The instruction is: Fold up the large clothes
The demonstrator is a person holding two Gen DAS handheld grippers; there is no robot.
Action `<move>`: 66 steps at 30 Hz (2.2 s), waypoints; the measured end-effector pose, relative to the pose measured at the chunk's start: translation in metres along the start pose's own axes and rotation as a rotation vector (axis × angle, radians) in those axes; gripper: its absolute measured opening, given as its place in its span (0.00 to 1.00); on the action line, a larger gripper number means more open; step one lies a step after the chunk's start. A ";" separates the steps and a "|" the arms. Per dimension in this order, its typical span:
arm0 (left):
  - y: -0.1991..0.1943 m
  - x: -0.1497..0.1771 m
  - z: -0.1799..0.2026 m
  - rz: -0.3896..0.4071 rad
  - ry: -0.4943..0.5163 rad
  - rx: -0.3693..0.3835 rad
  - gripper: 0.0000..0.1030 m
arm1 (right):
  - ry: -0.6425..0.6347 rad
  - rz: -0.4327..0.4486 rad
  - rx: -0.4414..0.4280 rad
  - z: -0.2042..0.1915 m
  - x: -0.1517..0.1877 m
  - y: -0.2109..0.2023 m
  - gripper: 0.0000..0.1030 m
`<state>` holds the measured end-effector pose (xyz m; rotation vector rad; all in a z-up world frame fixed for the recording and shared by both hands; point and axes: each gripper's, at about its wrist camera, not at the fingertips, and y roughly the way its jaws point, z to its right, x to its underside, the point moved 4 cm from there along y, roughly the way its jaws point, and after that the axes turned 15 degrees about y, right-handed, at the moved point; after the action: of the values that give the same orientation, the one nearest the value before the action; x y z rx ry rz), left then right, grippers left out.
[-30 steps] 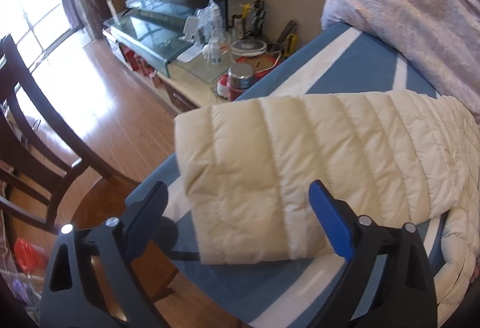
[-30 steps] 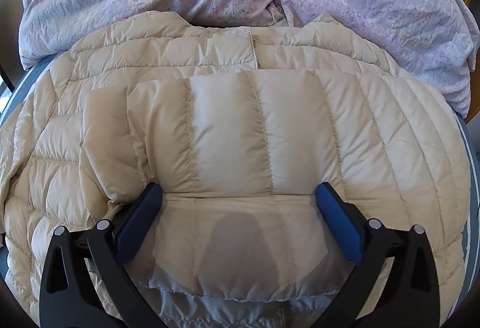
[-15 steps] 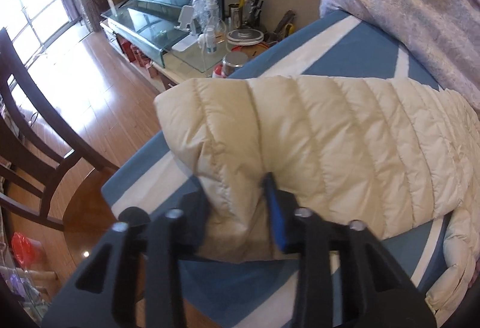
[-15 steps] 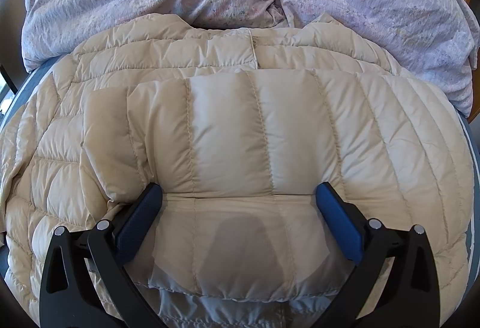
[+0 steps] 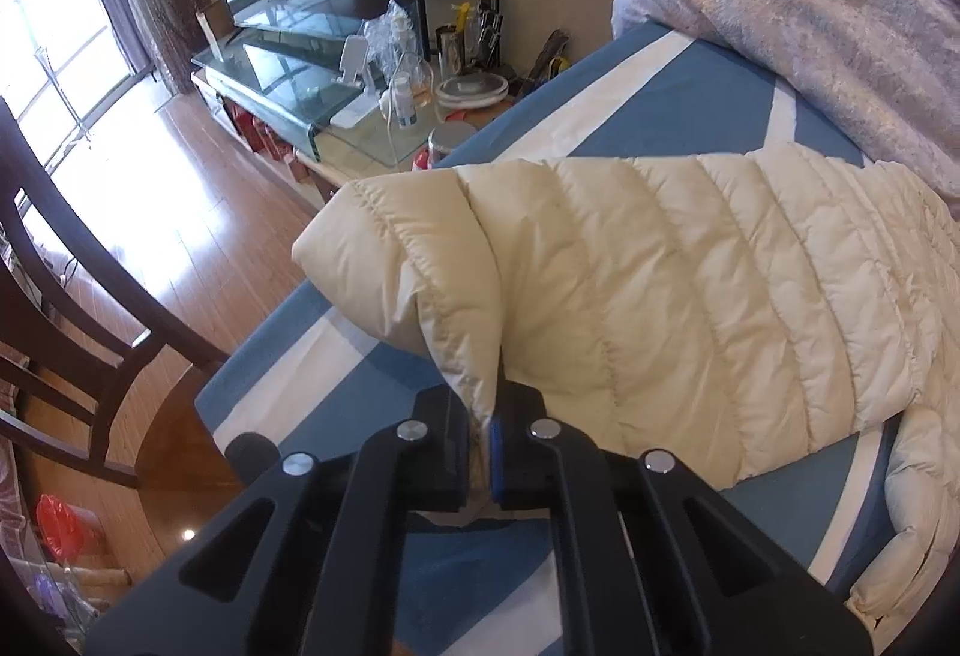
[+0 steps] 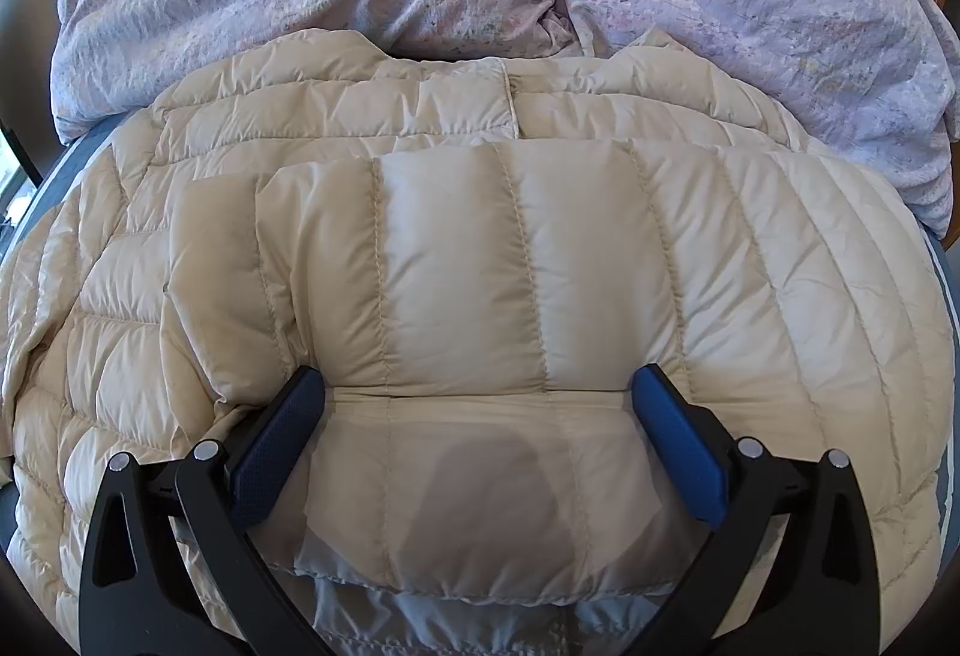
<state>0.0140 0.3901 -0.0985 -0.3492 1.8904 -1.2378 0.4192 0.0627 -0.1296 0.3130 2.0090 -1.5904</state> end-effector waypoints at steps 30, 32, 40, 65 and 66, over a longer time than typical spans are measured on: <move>-0.143 -0.086 0.218 0.366 0.347 0.245 0.04 | 0.015 -0.036 -0.103 0.013 -0.014 -0.023 0.99; -0.153 -0.091 0.249 0.373 0.375 0.299 0.05 | 0.039 -0.007 -0.128 0.023 -0.020 -0.036 0.99; -0.173 -0.084 0.357 0.363 0.471 0.484 0.05 | 0.087 0.079 -0.044 0.079 -0.032 -0.053 0.99; -0.165 -0.069 0.412 0.313 0.545 0.516 0.64 | 0.215 0.137 -0.194 0.142 -0.044 -0.097 0.53; -0.158 -0.070 0.404 0.308 0.543 0.483 0.64 | 0.207 0.128 -0.224 0.135 -0.043 -0.099 0.47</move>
<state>0.3331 0.1055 0.0025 0.5668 1.8909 -1.6173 0.4424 -0.0852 -0.0444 0.5259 2.2494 -1.2851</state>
